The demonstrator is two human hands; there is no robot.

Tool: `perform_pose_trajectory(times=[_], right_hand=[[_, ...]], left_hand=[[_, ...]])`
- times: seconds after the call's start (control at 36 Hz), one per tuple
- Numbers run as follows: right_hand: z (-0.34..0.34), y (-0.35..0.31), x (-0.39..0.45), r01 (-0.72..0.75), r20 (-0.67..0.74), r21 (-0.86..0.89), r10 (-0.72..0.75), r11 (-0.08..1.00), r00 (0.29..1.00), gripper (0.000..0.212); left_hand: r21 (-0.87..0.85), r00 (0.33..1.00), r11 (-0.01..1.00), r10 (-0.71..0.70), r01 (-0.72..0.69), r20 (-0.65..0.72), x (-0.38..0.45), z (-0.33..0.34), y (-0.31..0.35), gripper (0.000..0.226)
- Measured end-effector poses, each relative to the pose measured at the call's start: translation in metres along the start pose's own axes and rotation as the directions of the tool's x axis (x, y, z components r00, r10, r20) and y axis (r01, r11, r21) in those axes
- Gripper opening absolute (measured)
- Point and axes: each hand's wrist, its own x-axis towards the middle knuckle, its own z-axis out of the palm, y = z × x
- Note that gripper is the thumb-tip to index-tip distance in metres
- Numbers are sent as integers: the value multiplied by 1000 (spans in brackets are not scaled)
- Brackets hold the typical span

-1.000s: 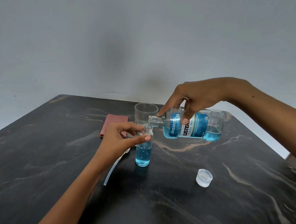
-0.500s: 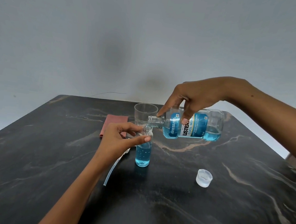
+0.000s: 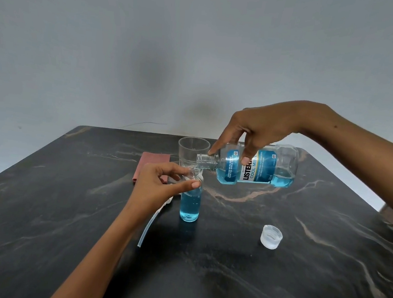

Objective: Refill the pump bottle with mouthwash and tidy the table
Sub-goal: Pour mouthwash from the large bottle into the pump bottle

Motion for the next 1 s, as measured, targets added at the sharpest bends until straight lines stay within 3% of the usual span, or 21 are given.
perform_pose_trajectory(times=[0.36,1.0], right_hand=[[-1,-2,-1,-12,-4,-6,12,1000,1000,53],[-2,2,2,-22,21,26,21,999,1000,55]], left_hand=[[-5,1000,1000,11,-11,-3,1,0,-1,19],[3,1000,1000,-2,2,-1,1,1,-1,20]])
